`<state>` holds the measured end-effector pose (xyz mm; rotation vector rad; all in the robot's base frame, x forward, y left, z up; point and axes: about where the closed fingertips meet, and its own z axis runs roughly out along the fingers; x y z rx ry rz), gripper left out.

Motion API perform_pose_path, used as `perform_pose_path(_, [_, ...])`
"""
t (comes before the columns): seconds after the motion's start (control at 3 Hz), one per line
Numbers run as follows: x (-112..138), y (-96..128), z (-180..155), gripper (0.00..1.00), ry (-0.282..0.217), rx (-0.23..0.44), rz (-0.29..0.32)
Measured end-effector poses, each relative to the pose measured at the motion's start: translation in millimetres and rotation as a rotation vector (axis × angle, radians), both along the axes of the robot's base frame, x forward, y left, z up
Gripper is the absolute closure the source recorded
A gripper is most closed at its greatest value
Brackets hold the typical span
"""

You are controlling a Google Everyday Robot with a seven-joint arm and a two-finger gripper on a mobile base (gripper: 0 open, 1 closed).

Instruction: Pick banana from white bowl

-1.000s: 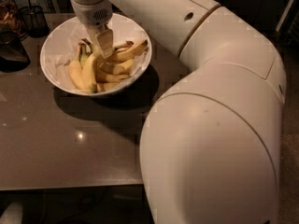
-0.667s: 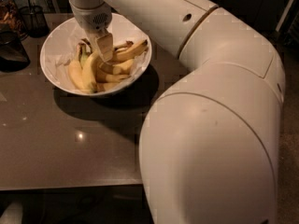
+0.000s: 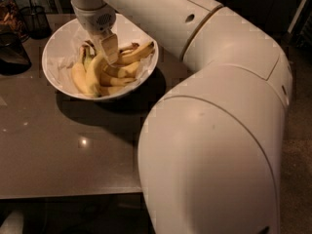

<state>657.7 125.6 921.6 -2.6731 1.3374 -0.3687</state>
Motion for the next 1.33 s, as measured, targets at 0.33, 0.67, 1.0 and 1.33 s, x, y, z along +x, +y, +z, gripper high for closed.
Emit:
perform_pose_path(0.33, [2.6, 3.3, 0.5, 0.53, -0.009, -0.012, 0.017])
perform_pose_path(0.67, [2.6, 4.5, -1.7, 0.51, -0.006, -0.016, 0.022])
perform_pose_path(1.0, [1.2, 5.4, -8.9, 0.48, 0.005, -0.026, 0.029])
perform_pose_path(1.33, [3.0, 5.3, -14.2, 0.47, 0.009, -0.039, 0.035])
